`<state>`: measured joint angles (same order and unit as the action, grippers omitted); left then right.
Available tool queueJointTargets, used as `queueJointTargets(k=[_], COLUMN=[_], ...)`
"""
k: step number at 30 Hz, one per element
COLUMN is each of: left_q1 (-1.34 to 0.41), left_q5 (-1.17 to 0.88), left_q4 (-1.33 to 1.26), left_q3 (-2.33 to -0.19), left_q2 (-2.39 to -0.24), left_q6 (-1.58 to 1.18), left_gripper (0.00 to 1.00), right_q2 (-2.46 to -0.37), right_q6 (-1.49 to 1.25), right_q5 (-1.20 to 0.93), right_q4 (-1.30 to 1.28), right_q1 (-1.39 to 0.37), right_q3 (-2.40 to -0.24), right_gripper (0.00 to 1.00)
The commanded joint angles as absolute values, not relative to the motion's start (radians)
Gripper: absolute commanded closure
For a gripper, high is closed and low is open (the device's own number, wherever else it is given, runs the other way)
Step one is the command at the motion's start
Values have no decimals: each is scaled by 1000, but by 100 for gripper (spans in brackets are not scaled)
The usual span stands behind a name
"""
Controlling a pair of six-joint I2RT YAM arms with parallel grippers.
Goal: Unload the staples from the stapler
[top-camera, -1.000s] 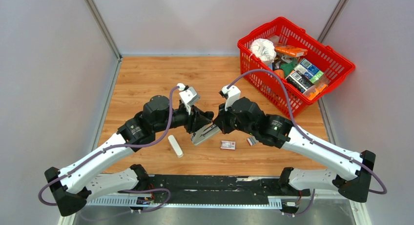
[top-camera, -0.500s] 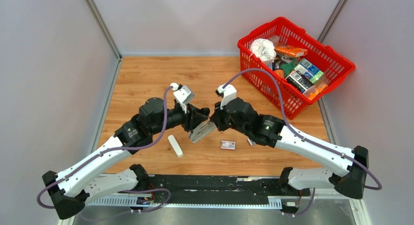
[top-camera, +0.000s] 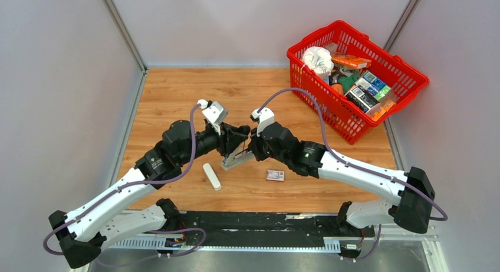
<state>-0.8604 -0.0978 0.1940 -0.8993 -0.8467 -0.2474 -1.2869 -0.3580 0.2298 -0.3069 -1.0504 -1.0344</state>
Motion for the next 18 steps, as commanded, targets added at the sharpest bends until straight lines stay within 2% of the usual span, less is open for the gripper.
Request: queueJointTargets(k=[1, 10, 18], left_q1=[-874, -874, -874], left_q5=[-173, -150, -28], left_q4=[-66, -117, -113], left_q3=[-939, -925, -908], left_q2=[-802, -807, -793], left_q6=[-327, -347, -324], left_gripper=[100, 100, 100], right_q2=[-1322, -1327, -1321], right_q6=[-354, -370, -408], right_q5=[210, 143, 107], right_q4=[-184, -39, -9], right_q1=[-1045, -1045, -1046], right_q3=[-993, -939, -911], right_gripper=[100, 100, 100])
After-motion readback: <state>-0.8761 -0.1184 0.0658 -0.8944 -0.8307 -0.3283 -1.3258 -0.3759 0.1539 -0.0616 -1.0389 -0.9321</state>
